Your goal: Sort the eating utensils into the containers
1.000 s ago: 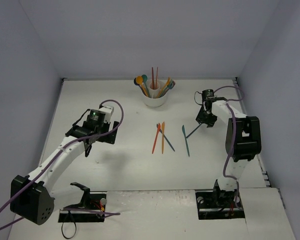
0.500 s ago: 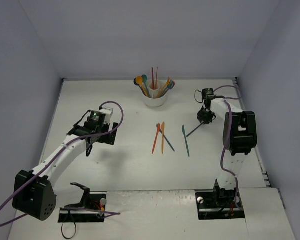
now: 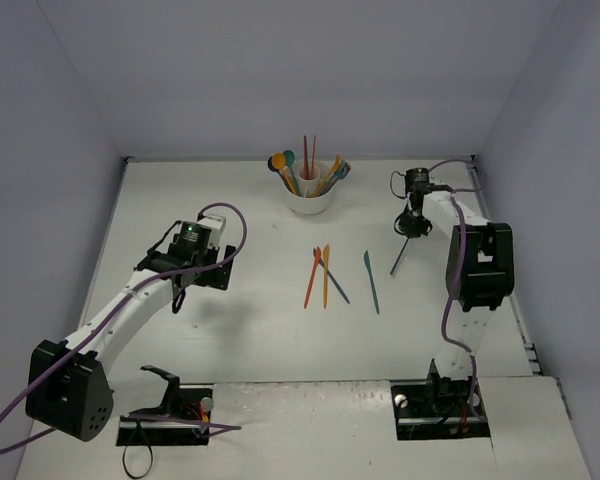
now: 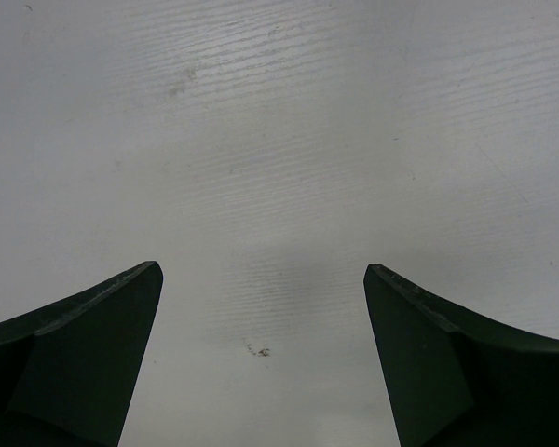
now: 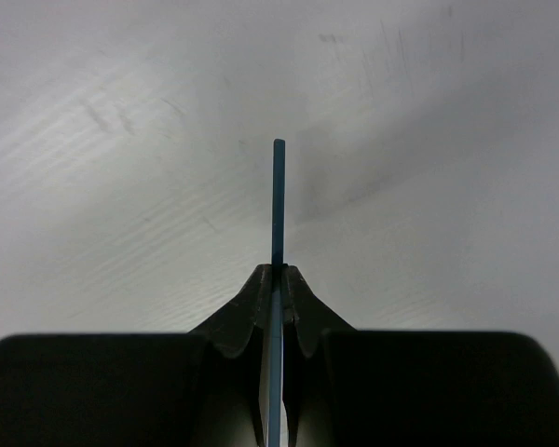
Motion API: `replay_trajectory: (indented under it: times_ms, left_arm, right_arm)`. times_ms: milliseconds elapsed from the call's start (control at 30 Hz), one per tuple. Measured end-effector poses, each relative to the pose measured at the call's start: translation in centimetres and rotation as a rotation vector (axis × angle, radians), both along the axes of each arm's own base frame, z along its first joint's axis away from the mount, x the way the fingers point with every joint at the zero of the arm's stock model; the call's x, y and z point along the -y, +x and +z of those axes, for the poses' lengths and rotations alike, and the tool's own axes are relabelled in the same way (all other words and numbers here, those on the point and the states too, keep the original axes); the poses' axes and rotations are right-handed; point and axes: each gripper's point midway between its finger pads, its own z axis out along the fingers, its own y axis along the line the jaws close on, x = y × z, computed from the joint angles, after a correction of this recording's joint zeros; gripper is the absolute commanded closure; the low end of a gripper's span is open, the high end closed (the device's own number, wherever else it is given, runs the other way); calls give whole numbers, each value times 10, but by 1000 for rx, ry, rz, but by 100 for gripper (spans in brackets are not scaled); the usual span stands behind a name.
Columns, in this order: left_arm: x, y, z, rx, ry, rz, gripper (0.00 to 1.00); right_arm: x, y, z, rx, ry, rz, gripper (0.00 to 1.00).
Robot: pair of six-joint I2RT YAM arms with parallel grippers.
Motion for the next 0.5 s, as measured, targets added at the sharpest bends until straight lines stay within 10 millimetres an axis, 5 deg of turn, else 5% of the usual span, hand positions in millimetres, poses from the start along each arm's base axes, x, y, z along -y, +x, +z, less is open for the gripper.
replay_trajectory:
  times_ms: [133,367,500]
  left_arm:
    - [-4,1,0,0,-1,15,12]
    - [-5,2,-6,-23,-6,21,12]
    - [-5,1,-9,-37,-3,20,12]
  right_arm:
    - [-17,31,55,157,-46,99,100]
    - [-117,68,210,655,-12,367,100]
    - [-150,83,272,899,28,456,100]
